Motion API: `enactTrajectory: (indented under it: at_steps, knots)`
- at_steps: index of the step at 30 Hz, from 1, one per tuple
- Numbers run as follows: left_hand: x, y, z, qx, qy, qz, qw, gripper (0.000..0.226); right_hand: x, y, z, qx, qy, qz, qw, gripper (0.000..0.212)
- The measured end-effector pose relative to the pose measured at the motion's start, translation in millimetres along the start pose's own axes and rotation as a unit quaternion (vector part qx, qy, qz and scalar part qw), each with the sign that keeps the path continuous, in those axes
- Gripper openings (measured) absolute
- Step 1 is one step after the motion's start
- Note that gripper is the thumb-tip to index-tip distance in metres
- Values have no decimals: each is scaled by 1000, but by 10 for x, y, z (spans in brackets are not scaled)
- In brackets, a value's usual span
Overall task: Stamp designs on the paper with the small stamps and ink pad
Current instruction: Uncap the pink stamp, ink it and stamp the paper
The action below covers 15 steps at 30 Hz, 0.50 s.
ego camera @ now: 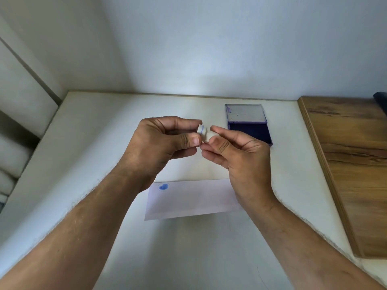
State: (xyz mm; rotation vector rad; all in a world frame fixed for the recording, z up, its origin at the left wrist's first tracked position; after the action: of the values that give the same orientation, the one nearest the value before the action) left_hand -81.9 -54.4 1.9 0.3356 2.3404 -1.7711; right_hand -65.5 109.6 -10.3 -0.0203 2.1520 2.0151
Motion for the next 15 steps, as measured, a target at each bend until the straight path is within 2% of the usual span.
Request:
enactTrajectory:
  at_steps: [7,12,14,15]
  knots:
    - [-46,-106,30,59,-25,-81,995,27,52,-46,-77,49,44,-44,997,20]
    - [-91,-112,76,86,-62,-92,990,42,58,-37,-111,68,20,-47,996,21]
    - [-99,-141,166,93,-95,-103,986,40,93,-27,-24,3,-28,-29,999,24]
    - [-101,-161,207,96,-109,-110,983,36,128,12,46,-78,-60,2,995,26]
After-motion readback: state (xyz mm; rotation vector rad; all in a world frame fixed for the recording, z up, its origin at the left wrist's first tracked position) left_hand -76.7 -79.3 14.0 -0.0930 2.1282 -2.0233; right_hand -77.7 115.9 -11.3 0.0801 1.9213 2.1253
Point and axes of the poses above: each hand's wrist, its own x-axis towards the middle knuckle, its own z-axis out of the back of the hand, y = z × x, the point moved 8 cm from there along x, towards the middle knuckle, and after that the axes turned 12 degrees about -x, right-handed, at the moved point
